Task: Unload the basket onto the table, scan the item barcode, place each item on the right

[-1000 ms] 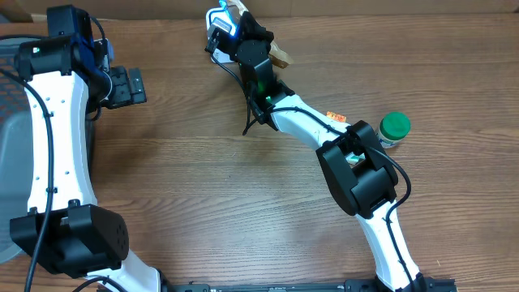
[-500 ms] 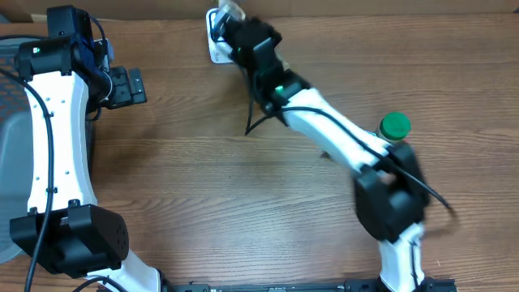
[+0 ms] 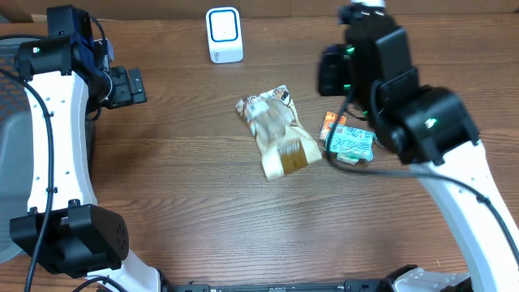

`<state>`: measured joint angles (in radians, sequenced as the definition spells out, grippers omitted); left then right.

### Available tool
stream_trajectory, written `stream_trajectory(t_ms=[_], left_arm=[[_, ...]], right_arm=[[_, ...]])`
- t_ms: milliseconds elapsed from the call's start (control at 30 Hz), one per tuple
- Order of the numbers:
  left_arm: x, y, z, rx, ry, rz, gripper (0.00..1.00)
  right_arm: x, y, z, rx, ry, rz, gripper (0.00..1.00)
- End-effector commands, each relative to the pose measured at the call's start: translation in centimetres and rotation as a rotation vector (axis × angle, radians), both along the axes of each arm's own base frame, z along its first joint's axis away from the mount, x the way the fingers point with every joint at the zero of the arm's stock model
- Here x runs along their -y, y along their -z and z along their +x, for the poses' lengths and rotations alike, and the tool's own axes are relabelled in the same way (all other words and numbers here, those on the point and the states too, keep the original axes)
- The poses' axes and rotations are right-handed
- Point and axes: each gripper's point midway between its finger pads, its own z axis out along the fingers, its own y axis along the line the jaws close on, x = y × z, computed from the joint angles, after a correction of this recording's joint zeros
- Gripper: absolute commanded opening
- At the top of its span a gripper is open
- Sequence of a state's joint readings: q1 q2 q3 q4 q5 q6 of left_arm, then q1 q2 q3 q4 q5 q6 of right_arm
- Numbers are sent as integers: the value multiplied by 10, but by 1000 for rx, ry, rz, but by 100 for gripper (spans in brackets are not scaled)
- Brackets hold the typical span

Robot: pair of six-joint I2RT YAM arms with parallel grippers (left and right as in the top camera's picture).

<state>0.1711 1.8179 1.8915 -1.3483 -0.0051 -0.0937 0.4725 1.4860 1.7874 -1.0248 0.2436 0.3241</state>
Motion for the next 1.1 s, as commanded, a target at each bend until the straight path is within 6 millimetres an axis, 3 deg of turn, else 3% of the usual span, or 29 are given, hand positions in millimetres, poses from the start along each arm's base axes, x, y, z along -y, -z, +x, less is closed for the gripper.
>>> stream_trajectory(t_ms=[0, 167, 300, 467, 500, 533, 633, 733, 833, 967, 1067], left_arm=[[0, -3, 1, 6, 12, 10, 100], [-1, -3, 1, 6, 11, 10, 99], [-1, -3, 1, 6, 11, 10, 99], [0, -3, 1, 6, 12, 10, 100], [0, -3, 1, 6, 12, 10, 100], [-1, -3, 1, 6, 11, 10, 100], [-1, -3, 1, 6, 11, 10, 99], [-1, -3, 1, 6, 11, 10, 99], [-1, -3, 1, 6, 11, 10, 100], [-1, -3, 1, 6, 11, 10, 100], [-1, -3, 1, 6, 11, 10, 100]], right_arm=[[35, 55, 1, -217, 175, 86, 4], [52, 102, -2, -382, 164, 155, 6], [39, 103, -2, -383, 54, 145, 22], [14, 75, -12, -321, -19, 154, 74], [12, 71, -15, -315, -25, 158, 94], [9, 63, -19, -298, -39, 162, 100], [6, 51, -29, -268, -56, 165, 100], [26, 47, -31, -243, 15, 110, 100], [34, 52, -37, -270, 37, 89, 100], [60, 66, -52, -338, 125, -11, 100], [72, 61, -61, -328, 156, -45, 100]])
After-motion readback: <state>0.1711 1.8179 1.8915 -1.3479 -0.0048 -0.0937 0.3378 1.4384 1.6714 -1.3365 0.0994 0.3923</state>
